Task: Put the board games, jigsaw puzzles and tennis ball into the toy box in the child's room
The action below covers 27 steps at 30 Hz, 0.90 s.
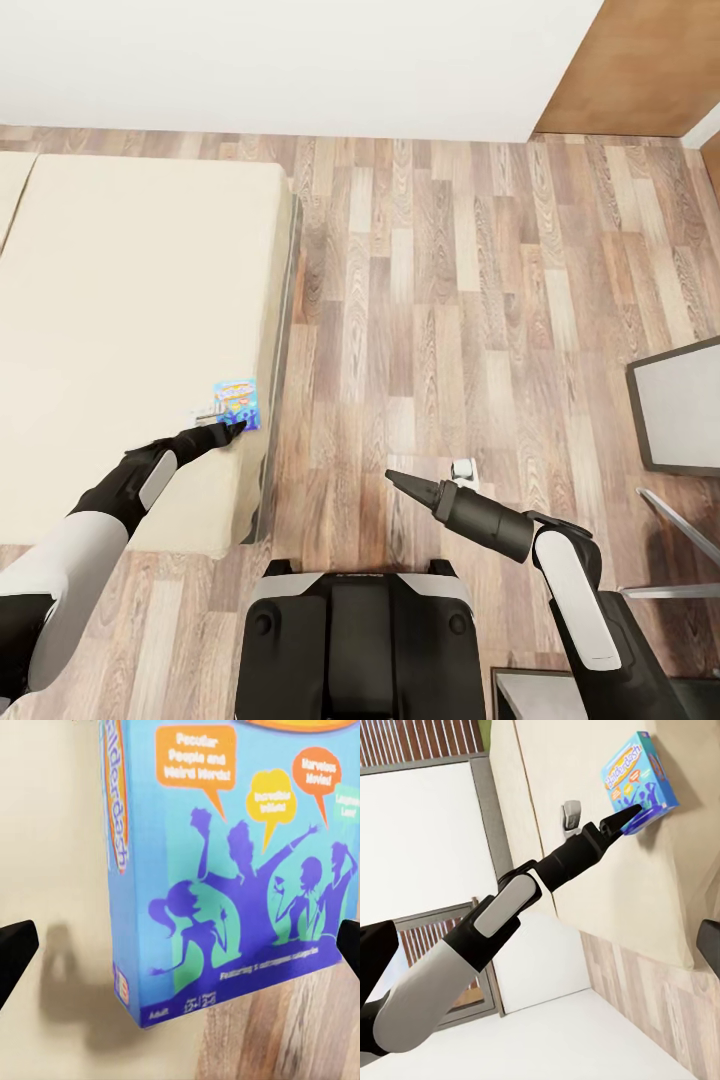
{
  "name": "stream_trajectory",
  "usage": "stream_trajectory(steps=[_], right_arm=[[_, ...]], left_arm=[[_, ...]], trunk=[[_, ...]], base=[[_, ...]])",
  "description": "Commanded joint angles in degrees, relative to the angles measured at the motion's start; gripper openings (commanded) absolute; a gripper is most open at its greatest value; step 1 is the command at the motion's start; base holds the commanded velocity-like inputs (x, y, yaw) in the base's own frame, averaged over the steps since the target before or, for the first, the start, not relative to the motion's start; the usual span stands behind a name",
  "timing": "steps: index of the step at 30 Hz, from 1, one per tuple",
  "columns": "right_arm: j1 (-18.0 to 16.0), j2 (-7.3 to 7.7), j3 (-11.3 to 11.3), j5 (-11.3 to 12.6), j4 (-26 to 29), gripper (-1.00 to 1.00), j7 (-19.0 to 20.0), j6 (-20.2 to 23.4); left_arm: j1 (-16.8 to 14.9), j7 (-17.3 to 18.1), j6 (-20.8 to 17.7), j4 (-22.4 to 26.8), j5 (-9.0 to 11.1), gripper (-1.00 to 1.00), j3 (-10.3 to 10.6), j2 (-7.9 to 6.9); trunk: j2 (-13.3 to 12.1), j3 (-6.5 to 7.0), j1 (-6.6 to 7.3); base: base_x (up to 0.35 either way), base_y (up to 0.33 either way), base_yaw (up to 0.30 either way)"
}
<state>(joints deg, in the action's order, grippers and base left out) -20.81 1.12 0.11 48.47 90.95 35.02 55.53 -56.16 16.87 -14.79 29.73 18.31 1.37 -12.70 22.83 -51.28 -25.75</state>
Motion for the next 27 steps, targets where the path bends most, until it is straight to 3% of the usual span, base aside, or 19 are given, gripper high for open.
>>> stream_trajectory(steps=[1, 16, 27], right_arm=[[-0.02, 0.02, 0.01, -0.04, 0.01, 1.00, 0.14, 0.19], [-0.02, 0.19, -0.10, -0.04, 0.04, 1.00, 0.31, 0.20], [-0.02, 0.20, -0.11, -0.04, 0.10, 1.00, 0.38, 0.21]], left_arm=[[-0.01, 0.01, -0.42, 0.06, 0.59, 1.00, 0.17, -0.04], [-0.01, 1.67, -1.12, 0.27, 1.01, 1.00, 0.13, -0.49], [0.06, 6.92, -6.61, 0.24, 1.27, 1.00, -0.29, -3.07]], trunk=[[0.09, -0.06, -0.03], [0.09, -0.06, -0.03], [0.09, -0.06, -0.03]], base=[[0.000, 0.014, 0.000], [0.000, 0.002, 0.000], [0.000, 0.000, 0.000]])
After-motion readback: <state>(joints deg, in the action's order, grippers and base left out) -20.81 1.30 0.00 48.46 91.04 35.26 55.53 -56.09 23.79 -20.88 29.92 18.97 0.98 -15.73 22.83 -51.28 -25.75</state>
